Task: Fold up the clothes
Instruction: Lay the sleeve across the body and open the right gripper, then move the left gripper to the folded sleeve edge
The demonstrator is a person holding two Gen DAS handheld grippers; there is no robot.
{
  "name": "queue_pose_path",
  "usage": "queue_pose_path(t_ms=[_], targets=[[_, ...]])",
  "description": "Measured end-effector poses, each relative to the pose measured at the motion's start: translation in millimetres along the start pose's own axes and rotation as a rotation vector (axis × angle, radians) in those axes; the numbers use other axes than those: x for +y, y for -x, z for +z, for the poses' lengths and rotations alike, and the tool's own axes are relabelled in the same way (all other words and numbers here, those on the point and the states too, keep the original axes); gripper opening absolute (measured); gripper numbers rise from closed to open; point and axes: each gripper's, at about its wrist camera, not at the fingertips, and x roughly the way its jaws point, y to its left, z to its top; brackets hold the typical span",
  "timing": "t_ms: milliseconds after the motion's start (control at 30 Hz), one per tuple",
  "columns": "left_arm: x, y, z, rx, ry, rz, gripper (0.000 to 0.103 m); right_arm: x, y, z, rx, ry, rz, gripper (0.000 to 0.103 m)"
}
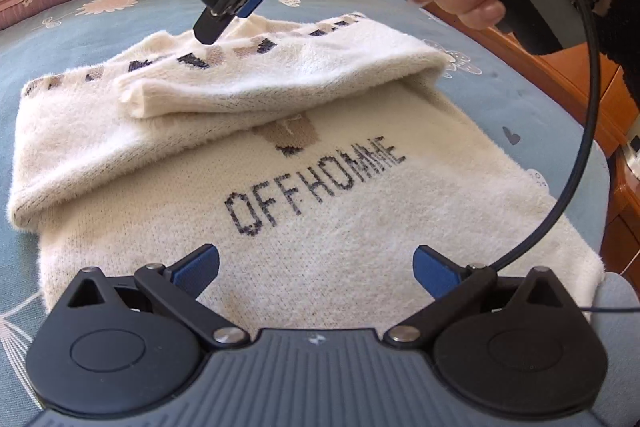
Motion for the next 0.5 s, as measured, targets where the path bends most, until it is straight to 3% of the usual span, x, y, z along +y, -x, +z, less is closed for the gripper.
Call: queue_pose_path(t_ms=[267, 400, 500], targets=[[21, 44, 11, -0.125, 0.066, -0.117, 0.102, -48, 18, -33, 0.049, -0.018, -0.196, 0.046], [38, 42, 11, -0.138, 0.129, -0.113, 0.102, -81, 28, -75, 0.043, -0.171, -0.279, 0.046], [47, 27, 7, -0.113, 0.157, -0.053, 0.102, -99, 42, -122, 0.021, -0.332, -0.359, 0.054]])
